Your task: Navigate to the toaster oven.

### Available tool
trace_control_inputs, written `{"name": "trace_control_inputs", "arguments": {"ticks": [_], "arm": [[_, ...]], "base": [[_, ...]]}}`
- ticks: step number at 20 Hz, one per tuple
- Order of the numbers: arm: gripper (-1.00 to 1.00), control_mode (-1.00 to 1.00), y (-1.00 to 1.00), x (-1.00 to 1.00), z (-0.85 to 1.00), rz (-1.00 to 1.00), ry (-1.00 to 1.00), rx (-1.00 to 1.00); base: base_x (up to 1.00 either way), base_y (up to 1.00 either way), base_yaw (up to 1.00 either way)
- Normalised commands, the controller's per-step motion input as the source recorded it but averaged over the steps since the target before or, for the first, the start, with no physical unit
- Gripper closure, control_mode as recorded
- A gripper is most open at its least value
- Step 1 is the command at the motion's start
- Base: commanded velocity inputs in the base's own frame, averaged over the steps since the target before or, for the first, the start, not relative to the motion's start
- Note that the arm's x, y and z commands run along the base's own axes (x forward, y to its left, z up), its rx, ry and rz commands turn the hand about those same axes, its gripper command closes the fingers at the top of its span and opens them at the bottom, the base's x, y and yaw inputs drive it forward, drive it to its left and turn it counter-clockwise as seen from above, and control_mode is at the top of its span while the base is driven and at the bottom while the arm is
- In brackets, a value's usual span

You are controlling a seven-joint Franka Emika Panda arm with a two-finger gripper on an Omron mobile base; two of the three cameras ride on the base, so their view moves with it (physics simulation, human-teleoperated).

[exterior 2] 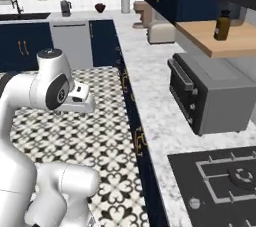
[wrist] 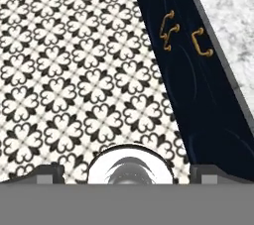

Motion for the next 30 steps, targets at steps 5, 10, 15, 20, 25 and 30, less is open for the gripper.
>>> {"name": "trace_control_inputs", "arguments": {"ticks": [5, 10, 15, 20, 25, 30], "arm": [[-1.00, 1.00, 0.00, 0.00, 0.00, 0.00, 0.00, 0.00], [-1.00, 1.00, 0.00, 0.00, 0.00, 0.00, 0.00, 0.00], [-1.00, 1.00, 0.00, 0.00, 0.00, 0.00, 0.00, 0.00], [-1.00, 1.00, 0.00, 0.00, 0.00, 0.00, 0.00, 0.00], [-1.00, 1.00, 0.00, 0.00, 0.00, 0.00, 0.00, 0.00], [-1.00, 1.00, 0.00, 0.00, 0.00, 0.00, 0.00, 0.00]], "base": [[0.88, 0.62, -0.59], [0.45, 0.34, -0.69], [0.28, 0.34, -0.72], [0.32, 0.58, -0.74], [0.39, 0.79, -0.69], [0.38, 0.75, -0.67]]}}
